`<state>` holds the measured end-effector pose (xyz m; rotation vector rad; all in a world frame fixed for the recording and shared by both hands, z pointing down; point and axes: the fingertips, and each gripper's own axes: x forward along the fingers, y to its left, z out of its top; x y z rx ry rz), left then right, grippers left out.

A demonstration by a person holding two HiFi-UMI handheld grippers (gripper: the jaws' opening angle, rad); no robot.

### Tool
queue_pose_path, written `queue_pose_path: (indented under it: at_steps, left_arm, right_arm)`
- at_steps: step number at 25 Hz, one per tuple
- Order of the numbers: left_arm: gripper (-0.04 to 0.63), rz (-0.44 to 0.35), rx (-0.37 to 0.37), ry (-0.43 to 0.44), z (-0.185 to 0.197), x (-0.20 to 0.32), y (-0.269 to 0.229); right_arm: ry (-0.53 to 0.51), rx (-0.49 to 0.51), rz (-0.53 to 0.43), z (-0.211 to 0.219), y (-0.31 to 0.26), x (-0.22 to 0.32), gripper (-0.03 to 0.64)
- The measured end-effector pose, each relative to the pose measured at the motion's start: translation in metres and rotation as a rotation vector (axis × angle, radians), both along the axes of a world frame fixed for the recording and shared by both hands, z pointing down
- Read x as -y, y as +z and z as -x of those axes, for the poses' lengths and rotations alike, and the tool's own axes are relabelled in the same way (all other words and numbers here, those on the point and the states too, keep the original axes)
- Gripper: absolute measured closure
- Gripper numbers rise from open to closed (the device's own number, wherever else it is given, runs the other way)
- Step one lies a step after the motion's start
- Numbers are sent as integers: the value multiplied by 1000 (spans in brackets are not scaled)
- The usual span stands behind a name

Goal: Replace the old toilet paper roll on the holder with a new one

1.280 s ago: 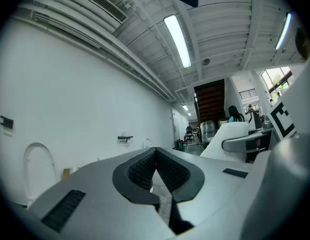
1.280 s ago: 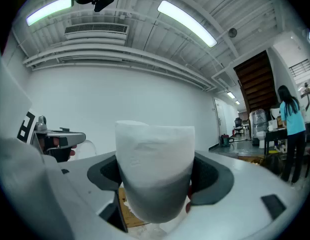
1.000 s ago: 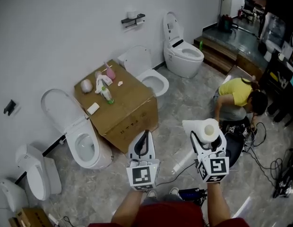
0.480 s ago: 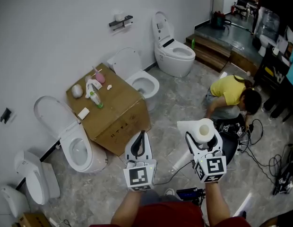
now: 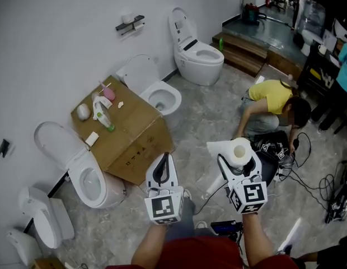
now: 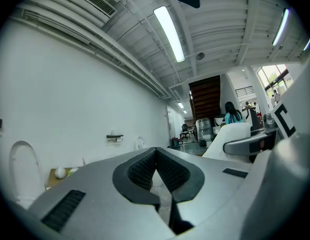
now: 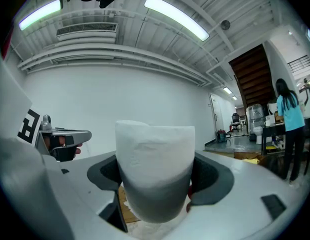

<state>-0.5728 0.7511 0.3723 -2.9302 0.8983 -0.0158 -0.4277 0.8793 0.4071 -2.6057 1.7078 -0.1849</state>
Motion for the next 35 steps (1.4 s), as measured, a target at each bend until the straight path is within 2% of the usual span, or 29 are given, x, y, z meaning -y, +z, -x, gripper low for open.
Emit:
queue_pose_path:
  at_steps: [7, 22, 26, 32, 35]
  left_arm:
    - [578, -12, -27, 11, -34, 57, 1]
    - [578, -20, -59, -15, -99, 271, -16]
    - [578, -15, -45, -23, -114, 304, -13]
    - [578, -24, -73, -35, -146, 341, -13]
    - [579, -28, -48, -42, -172, 362, -4]
  right_arm:
    - [15, -19, 2, -33, -1, 53, 238]
    - [-16, -70, 32, -101, -20, 275, 238]
    - [-21, -73, 29, -117, -21, 309, 236]
    - [-27, -78, 29, -151, -14, 350, 237]
    - [-33, -76, 23, -179, -7, 372, 236]
